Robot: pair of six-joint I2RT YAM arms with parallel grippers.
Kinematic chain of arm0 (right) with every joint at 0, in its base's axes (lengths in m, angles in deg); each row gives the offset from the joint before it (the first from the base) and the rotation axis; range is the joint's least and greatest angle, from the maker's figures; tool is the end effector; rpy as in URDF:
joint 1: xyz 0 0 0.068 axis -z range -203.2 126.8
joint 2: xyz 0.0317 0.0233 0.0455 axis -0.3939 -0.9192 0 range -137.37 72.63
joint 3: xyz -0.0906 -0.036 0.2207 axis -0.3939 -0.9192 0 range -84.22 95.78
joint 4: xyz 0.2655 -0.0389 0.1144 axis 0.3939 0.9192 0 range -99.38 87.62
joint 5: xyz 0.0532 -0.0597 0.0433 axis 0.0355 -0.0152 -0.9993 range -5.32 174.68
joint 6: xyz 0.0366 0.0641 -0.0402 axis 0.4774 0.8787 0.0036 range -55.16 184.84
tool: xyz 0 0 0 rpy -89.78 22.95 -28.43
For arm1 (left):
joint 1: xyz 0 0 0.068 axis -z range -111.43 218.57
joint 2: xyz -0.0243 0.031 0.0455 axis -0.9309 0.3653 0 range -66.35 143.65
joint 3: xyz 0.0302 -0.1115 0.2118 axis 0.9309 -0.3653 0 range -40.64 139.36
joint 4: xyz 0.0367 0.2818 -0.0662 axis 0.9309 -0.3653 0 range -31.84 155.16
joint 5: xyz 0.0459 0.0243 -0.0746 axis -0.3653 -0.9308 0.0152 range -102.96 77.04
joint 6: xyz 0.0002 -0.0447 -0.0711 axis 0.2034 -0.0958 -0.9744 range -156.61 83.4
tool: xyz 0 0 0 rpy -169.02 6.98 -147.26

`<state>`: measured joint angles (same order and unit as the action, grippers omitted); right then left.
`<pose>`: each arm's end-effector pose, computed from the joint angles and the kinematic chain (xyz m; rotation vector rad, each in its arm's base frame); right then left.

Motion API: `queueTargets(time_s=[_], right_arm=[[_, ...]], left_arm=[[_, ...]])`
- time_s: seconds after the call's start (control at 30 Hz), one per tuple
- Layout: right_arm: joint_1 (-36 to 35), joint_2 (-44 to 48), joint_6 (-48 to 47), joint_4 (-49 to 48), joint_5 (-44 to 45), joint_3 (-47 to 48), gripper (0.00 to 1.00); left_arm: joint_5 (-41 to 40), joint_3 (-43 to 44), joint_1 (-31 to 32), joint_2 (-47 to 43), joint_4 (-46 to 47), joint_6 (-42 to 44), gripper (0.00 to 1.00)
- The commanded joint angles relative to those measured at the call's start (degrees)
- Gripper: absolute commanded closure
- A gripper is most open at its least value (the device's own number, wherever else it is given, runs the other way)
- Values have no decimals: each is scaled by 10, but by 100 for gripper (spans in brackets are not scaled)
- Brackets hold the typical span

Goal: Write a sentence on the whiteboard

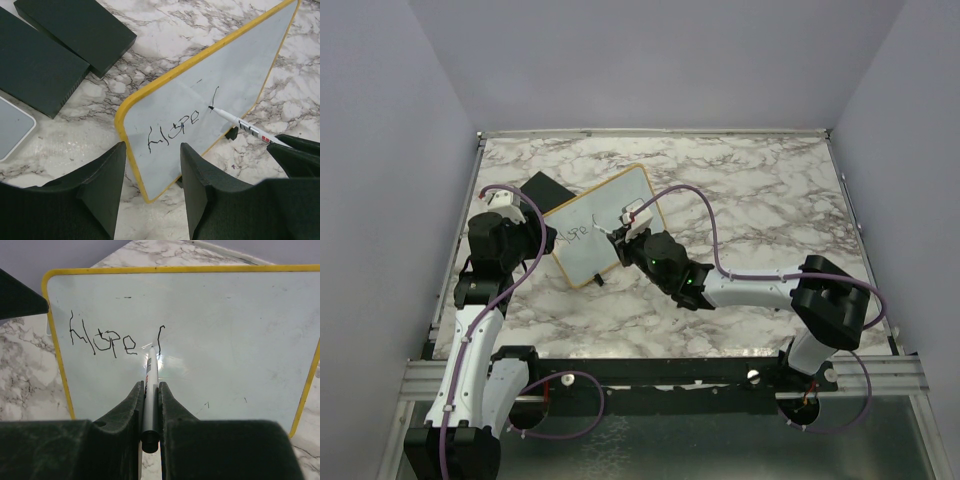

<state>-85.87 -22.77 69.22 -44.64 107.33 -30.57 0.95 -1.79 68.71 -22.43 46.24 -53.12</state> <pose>0.2223 0.3685 0.1879 -0.5554 1.6119 0.5473 0.2676 -0.0183 0.2501 -0.1278 1.9978 -0.4285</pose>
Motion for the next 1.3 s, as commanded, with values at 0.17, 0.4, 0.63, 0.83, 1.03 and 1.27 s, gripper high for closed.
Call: queueTargets(time_s=[0.17,0.4,0.63,0.83,1.03,1.27], right_arm=[[-2,-4,-13,1,28,8,99],[-1,-2,-14,0,34,6,100],[3,2,-14,-3,37,1,100],[4,1,-15,-5,40,0,100],[6,1,-14,-5,43,-1,100],[6,3,-14,-6,43,-3,99]], left_arm=[[9,-7,4,-7,9,-1,50],[9,-7,4,-8,9,-1,51],[9,-7,4,-8,9,-1,51],[8,-7,4,-9,9,-1,51],[8,-7,4,-9,9,-1,51],[8,-8,4,-10,9,-1,51]])
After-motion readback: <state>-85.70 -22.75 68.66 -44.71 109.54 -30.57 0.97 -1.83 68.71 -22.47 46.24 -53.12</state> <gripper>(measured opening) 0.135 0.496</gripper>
